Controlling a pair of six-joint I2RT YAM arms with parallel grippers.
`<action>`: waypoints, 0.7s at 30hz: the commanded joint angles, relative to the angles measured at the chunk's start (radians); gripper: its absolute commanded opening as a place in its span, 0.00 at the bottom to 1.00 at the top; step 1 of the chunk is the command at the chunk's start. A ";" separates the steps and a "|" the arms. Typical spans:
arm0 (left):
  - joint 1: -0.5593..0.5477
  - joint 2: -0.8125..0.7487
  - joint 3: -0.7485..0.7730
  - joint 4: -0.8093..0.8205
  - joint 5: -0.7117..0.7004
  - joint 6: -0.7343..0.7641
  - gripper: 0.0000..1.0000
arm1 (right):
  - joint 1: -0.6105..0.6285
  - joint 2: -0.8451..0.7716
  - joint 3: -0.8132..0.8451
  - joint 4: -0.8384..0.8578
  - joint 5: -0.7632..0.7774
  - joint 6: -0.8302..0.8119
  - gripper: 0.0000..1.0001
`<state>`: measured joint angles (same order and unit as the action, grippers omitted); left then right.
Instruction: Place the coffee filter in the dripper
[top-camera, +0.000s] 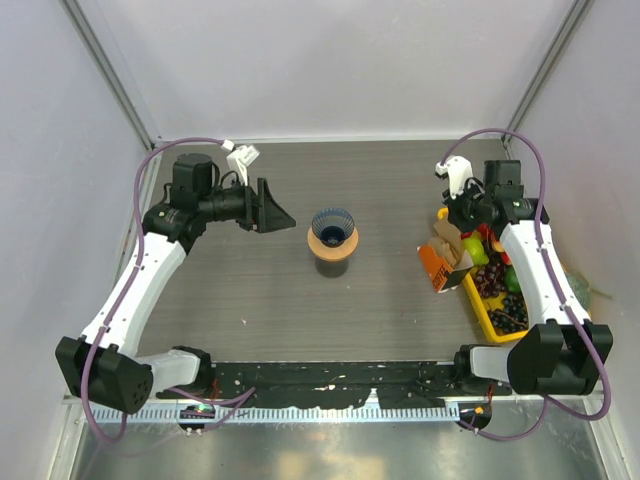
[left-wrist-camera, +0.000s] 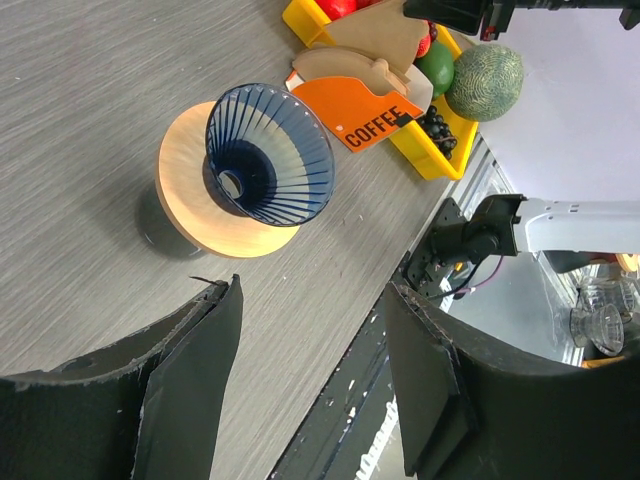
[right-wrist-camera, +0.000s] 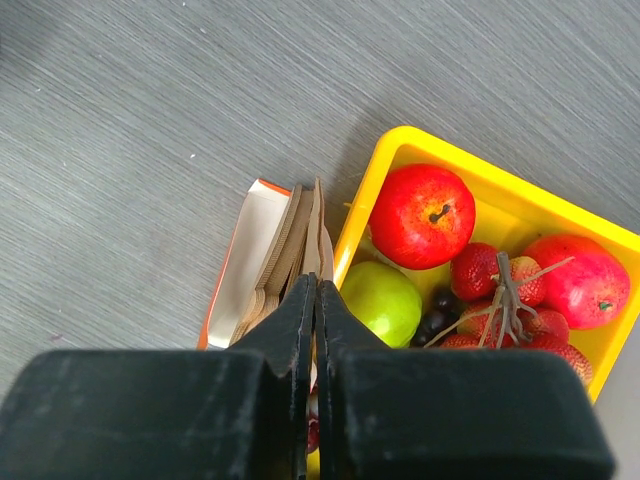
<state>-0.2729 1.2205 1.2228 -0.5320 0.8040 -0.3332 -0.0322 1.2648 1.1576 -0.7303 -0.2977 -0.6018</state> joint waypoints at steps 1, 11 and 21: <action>-0.003 0.004 0.038 0.038 -0.003 0.006 0.65 | 0.000 0.005 0.025 -0.001 0.019 -0.012 0.05; -0.003 0.010 0.034 0.036 0.003 0.005 0.65 | 0.000 0.064 -0.016 -0.017 0.058 -0.027 0.10; -0.003 0.005 0.020 0.040 0.004 0.010 0.66 | -0.014 0.081 0.060 -0.081 -0.003 0.028 0.42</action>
<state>-0.2737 1.2312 1.2228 -0.5312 0.8040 -0.3328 -0.0322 1.3422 1.1492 -0.7944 -0.2737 -0.6022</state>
